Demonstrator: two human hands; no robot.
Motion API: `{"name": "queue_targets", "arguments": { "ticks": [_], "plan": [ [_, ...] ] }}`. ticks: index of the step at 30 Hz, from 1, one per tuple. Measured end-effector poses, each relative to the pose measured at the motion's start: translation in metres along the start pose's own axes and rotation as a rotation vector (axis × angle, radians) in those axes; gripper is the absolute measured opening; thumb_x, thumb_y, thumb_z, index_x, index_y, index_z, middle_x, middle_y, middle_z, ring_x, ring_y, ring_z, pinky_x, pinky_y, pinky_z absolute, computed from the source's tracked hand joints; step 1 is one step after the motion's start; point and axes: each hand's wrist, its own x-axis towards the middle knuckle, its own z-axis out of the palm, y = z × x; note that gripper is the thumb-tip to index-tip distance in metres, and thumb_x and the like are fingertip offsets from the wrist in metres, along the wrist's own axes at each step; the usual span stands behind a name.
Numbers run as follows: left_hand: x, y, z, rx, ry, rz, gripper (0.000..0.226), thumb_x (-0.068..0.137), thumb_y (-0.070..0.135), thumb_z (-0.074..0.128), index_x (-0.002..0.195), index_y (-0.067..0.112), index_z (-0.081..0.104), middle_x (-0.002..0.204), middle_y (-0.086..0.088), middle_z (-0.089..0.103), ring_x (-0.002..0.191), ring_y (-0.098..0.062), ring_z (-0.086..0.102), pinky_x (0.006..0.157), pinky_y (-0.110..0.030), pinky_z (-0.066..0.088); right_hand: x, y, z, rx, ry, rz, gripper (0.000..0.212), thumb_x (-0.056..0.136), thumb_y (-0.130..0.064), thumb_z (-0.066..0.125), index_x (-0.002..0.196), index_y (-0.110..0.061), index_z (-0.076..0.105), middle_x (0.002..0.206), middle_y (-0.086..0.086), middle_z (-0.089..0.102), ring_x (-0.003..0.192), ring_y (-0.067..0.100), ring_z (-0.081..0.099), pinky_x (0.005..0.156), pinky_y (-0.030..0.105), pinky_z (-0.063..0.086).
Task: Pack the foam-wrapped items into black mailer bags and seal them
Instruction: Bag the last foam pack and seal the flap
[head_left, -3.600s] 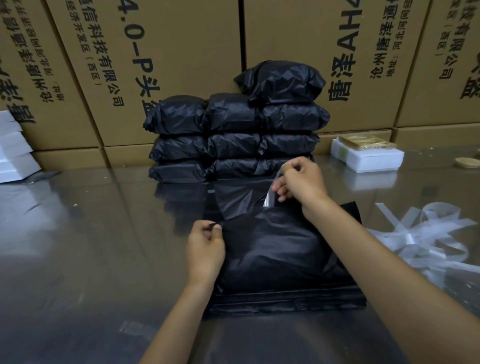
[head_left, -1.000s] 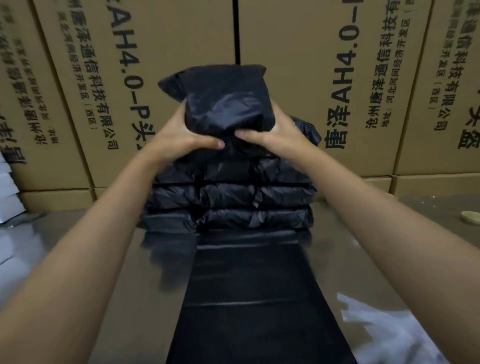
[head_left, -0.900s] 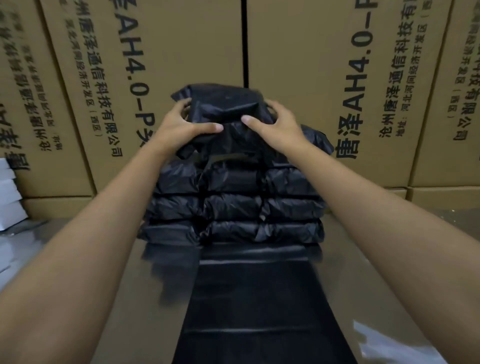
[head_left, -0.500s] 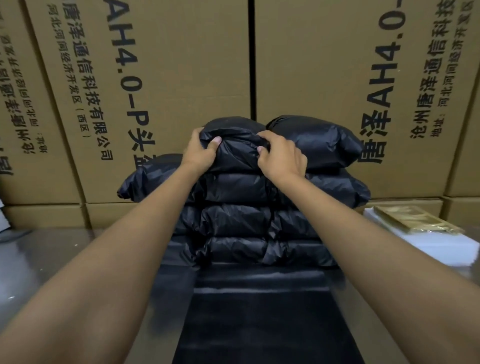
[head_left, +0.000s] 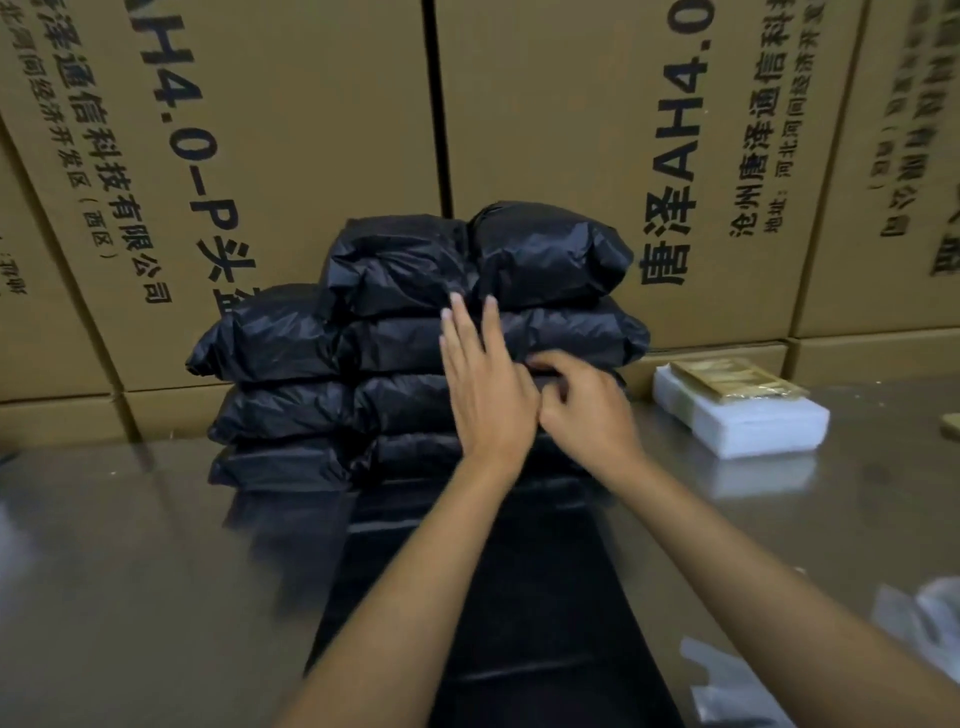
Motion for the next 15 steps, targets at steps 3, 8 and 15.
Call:
{"name": "queue_targets", "arguments": {
  "ticks": [3, 8, 15],
  "plan": [
    [-0.068, 0.025, 0.024, -0.056, -0.079, 0.07, 0.06, 0.085, 0.008, 0.051, 0.143, 0.019, 0.038, 0.149, -0.01, 0.033, 0.138, -0.029, 0.031, 0.111, -0.041, 0.033, -0.042, 0.055, -0.013, 0.113, -0.063, 0.324, 0.032, 0.087, -0.005, 0.056, 0.11, -0.02, 0.072, 0.11, 0.0, 0.074, 0.106, 0.021, 0.067, 0.095, 0.036, 0.053],
    [-0.12, 0.058, 0.082, -0.284, -0.768, -0.028, 0.051, 0.088, 0.008, 0.049, 0.138, 0.019, 0.04, 0.137, -0.007, 0.04, 0.13, -0.029, 0.037, 0.105, -0.04, 0.036, -0.076, 0.138, -0.036, 0.237, 0.084, 0.782, 0.032, 0.089, 0.004, 0.053, 0.119, 0.0, 0.065, 0.121, 0.021, 0.066, 0.116, 0.037, 0.059, 0.099, 0.036, 0.043],
    [-0.121, 0.085, 0.167, -0.368, -0.884, -0.188, 0.07, 0.101, 0.023, 0.046, 0.157, 0.019, 0.005, 0.166, -0.005, 0.001, 0.152, -0.022, 0.006, 0.122, -0.037, 0.015, -0.053, 0.214, -0.053, 0.434, 0.28, 1.03, 0.039, 0.092, -0.003, 0.046, 0.13, -0.008, 0.046, 0.117, 0.017, 0.058, 0.102, 0.03, 0.056, 0.091, 0.038, 0.045]
  ]
}}
